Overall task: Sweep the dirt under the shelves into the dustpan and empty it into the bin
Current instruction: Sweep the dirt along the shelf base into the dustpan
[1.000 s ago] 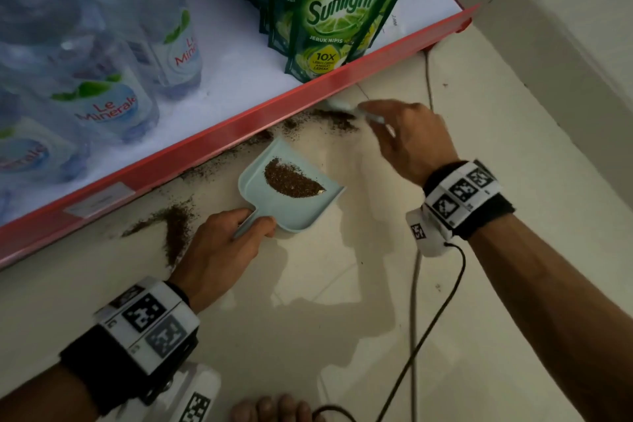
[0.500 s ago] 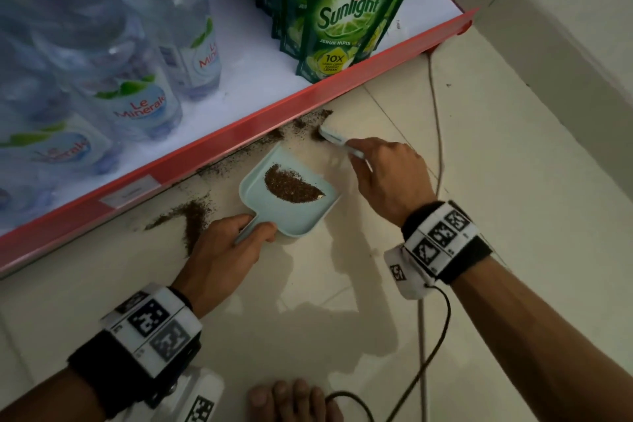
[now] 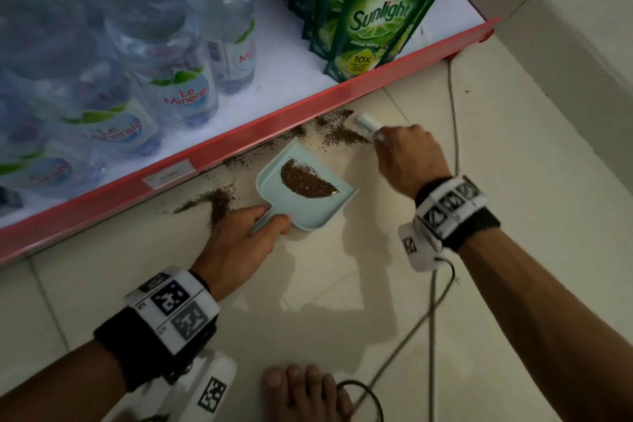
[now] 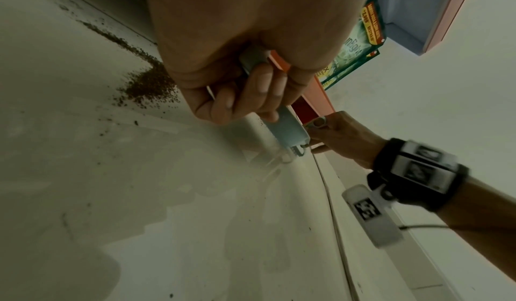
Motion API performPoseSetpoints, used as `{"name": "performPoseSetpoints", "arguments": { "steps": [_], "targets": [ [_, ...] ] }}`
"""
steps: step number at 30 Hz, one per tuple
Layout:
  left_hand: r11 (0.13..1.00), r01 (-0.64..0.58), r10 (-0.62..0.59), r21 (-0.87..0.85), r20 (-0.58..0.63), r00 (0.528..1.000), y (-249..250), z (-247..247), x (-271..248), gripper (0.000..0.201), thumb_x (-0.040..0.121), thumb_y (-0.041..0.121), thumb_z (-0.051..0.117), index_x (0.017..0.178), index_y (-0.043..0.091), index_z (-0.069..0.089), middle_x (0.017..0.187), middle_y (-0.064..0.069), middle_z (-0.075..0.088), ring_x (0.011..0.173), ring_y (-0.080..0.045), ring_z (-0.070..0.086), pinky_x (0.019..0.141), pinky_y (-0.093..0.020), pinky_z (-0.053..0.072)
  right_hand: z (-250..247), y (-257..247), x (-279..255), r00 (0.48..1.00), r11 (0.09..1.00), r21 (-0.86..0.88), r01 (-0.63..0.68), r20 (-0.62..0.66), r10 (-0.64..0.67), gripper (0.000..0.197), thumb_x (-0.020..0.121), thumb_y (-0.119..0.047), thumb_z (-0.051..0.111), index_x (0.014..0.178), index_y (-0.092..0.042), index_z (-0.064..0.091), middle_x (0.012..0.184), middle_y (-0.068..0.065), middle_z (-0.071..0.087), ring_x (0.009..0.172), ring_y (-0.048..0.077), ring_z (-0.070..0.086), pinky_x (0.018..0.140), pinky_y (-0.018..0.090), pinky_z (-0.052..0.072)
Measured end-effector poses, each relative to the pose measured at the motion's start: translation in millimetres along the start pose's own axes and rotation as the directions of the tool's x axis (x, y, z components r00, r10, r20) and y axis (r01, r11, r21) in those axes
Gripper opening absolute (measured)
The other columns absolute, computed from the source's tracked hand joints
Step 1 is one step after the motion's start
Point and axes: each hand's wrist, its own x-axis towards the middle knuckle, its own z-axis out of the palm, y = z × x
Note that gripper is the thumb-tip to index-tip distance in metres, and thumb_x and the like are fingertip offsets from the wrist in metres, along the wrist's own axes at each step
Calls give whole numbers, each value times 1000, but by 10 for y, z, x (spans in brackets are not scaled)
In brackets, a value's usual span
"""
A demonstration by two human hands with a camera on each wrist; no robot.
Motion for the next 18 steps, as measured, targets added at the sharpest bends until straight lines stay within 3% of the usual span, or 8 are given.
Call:
{"name": "performPoseSetpoints", "arguments": {
  "steps": [3, 7, 11, 14, 16, 18],
  "targets": [
    [1000, -1, 1, -8, -14, 1000, -4, -46, 25, 52, 75, 48, 56, 83, -3, 63, 48, 11, 41, 47, -8, 38, 51, -27, 32, -69, -95, -217, 997, 999, 18, 50, -65, -49, 29, 100, -27, 40, 103, -16, 67, 81, 12, 65, 66, 34, 58, 58, 32, 40],
    [1000, -11, 11, -17, -6, 1000, -21, -69, 4, 52, 75, 48, 56, 82, -3, 63, 48, 10, 40, 46, -9, 36, 48, -25, 31, -211, 126, 128, 948, 984, -3, -176, -271, 168, 30, 99, -28, 43, 108, -16, 68, 93, 24, 66, 82, 44, 63, 65, 39, 40],
    [1000, -24, 24, -7, 9, 1000, -50, -71, -23, 54, 74, 50, 54, 80, -4, 62, 46, 9, 38, 45, -9, 34, 47, -25, 30, -177, 348, 739, 930, 942, 26, -335, -152, 335, 34, 100, -30, 42, 118, -9, 62, 117, 26, 59, 105, 47, 57, 84, 47, 46],
    [999, -26, 27, -19, 5, 1000, -44, -84, -43, 57, 75, 48, 54, 83, -8, 61, 48, 8, 37, 46, -10, 34, 46, -23, 29, -75, 220, 808, 975, 974, 103, -201, -71, 208, 32, 100, -22, 43, 118, -3, 61, 116, 30, 62, 103, 46, 56, 83, 46, 44],
    [999, -33, 33, -8, -2, 999, -37, -110, -62, 56, 75, 48, 54, 83, -7, 61, 49, 8, 38, 46, -9, 35, 47, -24, 31, -29, 16, 645, 997, 985, 173, -14, -77, 28, 28, 99, -16, 46, 114, -4, 67, 109, 26, 69, 94, 44, 61, 79, 41, 46],
    [999, -33, 33, -1, -20, 999, -46, -149, -72, 55, 75, 49, 54, 83, -5, 61, 49, 9, 39, 48, -10, 36, 51, -28, 33, -6, -189, 406, 981, 951, 245, 190, -73, -177, 28, 98, -13, 49, 115, -10, 71, 106, 18, 73, 86, 37, 68, 79, 36, 52]
  ]
}}
